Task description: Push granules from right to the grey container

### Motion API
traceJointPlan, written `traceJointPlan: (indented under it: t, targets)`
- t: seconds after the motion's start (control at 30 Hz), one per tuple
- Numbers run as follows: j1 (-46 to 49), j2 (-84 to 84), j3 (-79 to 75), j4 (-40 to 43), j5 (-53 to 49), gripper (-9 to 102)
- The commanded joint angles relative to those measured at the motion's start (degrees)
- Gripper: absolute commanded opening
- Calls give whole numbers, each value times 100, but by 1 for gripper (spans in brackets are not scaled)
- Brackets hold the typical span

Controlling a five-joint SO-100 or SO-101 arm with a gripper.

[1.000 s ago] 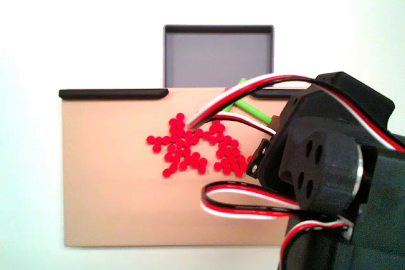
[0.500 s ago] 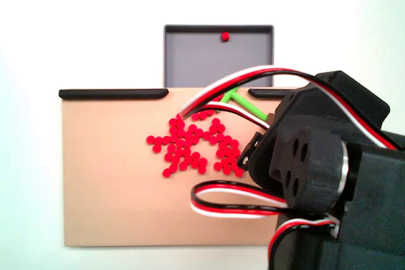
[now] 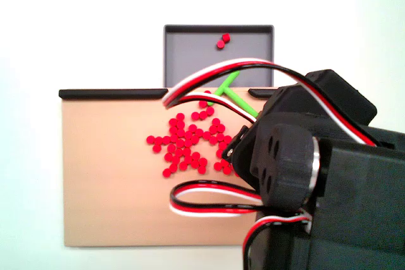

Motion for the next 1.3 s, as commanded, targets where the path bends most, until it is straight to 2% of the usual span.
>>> traceJointPlan:
  t: [0.0, 1.27]
  targets:
    - [-44, 35, -202, 18, 158, 0]
    - [-211, 580, -202, 132, 1371, 0]
